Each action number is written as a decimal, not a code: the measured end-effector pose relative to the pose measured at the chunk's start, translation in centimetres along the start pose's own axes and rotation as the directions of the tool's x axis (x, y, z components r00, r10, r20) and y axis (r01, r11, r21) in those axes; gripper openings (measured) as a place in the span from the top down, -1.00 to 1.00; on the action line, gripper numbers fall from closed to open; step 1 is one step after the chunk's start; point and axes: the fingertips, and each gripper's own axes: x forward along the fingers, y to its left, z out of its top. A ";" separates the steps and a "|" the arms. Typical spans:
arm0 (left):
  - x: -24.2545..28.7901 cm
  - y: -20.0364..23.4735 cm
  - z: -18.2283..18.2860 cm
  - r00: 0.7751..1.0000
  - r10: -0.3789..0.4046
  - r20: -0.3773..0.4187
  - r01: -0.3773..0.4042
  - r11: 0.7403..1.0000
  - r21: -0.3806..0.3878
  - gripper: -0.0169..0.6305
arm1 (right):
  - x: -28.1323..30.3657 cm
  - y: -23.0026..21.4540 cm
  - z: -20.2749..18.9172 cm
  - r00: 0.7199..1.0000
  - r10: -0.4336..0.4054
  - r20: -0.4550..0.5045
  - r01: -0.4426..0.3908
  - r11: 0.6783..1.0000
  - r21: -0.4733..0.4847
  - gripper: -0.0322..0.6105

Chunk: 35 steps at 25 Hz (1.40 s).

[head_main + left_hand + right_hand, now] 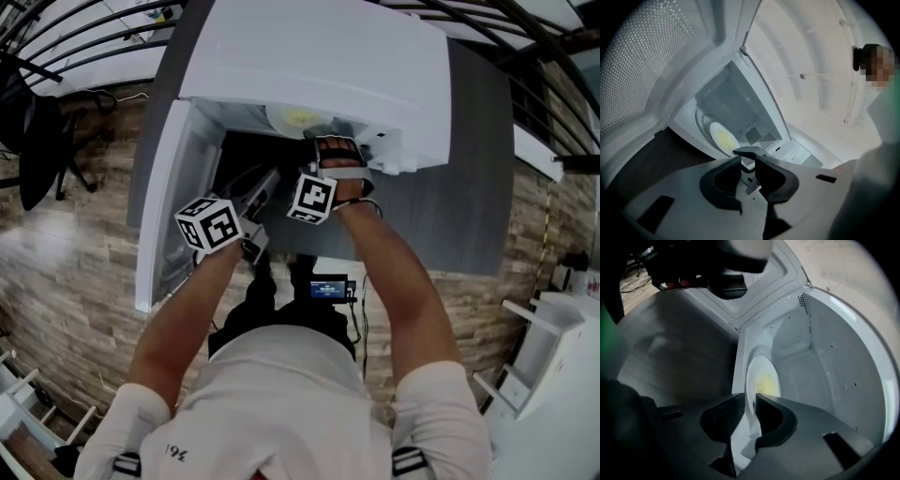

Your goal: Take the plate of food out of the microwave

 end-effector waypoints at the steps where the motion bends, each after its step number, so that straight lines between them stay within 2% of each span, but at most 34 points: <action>1: 0.1 0.0 -0.1 1.000 -0.004 -0.004 0.004 1.000 -0.006 0.72 | 0.1 -0.1 0.1 1.000 -0.009 0.001 0.009 1.000 0.001 0.74; 4: 0.4 0.1 -0.3 1.000 -0.008 -0.012 0.008 1.000 -0.021 0.72 | 0.3 -0.7 0.5 0.999 -0.045 0.008 0.045 0.999 0.007 0.74; 12: 1.4 1.9 -0.1 0.999 0.027 -0.017 -0.028 0.997 -0.069 0.72 | -0.9 -0.5 0.7 0.997 -0.053 0.058 0.051 0.998 0.040 0.77; 21: 3.4 3.5 0.5 1.000 0.027 -0.016 -0.029 0.991 -0.132 0.51 | -2.7 0.1 0.5 0.995 -0.039 0.094 0.036 0.999 0.030 0.79; 35: 5.8 6.3 1.7 0.999 0.041 -0.011 -0.042 0.980 -0.195 0.50 | -5.9 2.0 -0.1 0.982 -0.015 0.187 0.032 0.996 -0.087 0.82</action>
